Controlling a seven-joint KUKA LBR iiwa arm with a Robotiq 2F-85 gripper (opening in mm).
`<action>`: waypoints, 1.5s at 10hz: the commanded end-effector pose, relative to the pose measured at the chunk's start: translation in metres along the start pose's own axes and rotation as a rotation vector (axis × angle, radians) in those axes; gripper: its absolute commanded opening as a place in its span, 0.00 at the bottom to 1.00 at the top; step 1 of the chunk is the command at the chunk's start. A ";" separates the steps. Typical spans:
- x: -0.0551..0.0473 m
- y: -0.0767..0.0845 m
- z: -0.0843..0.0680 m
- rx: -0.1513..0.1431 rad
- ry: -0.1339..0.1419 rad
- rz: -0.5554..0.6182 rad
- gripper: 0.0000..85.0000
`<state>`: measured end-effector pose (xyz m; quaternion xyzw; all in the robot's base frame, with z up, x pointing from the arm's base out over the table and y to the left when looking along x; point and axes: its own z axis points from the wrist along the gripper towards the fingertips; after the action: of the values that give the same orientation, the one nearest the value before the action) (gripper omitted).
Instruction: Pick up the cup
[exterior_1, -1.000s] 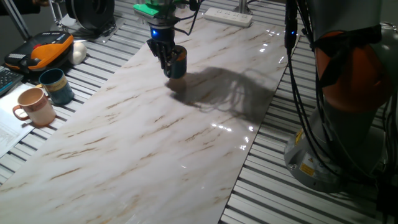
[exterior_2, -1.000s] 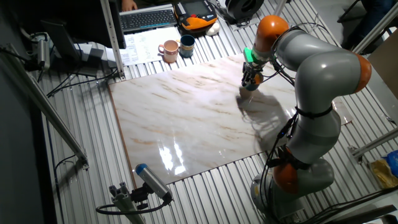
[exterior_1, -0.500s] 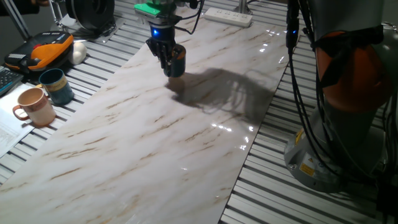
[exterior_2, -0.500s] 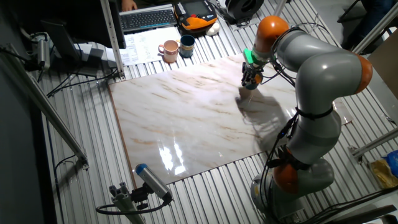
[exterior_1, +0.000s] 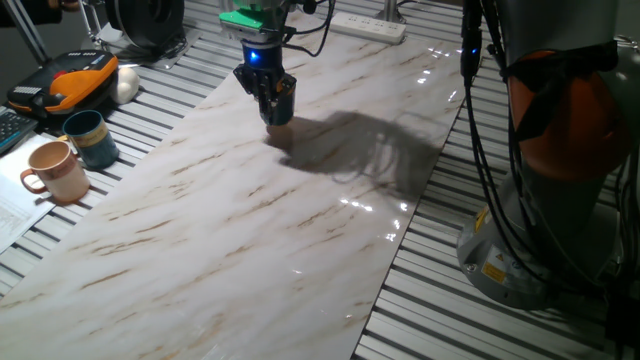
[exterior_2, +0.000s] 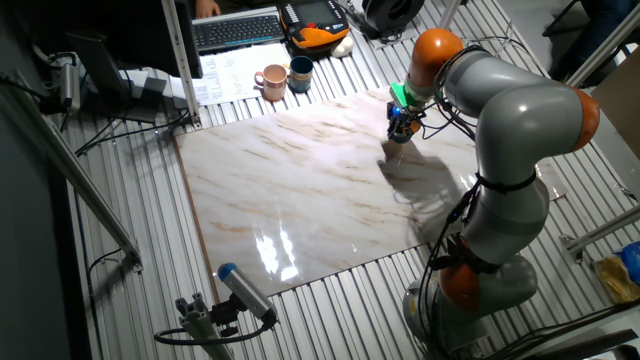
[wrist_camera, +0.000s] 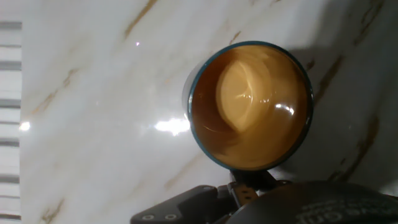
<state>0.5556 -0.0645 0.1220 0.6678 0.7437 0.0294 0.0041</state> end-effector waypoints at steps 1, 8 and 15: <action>0.000 0.000 0.000 0.004 -0.005 -0.005 0.00; 0.001 0.001 0.003 0.046 -0.023 -0.177 0.00; 0.000 0.002 0.002 0.067 0.004 -0.397 0.00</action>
<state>0.5578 -0.0640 0.1203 0.5123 0.8586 0.0057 -0.0145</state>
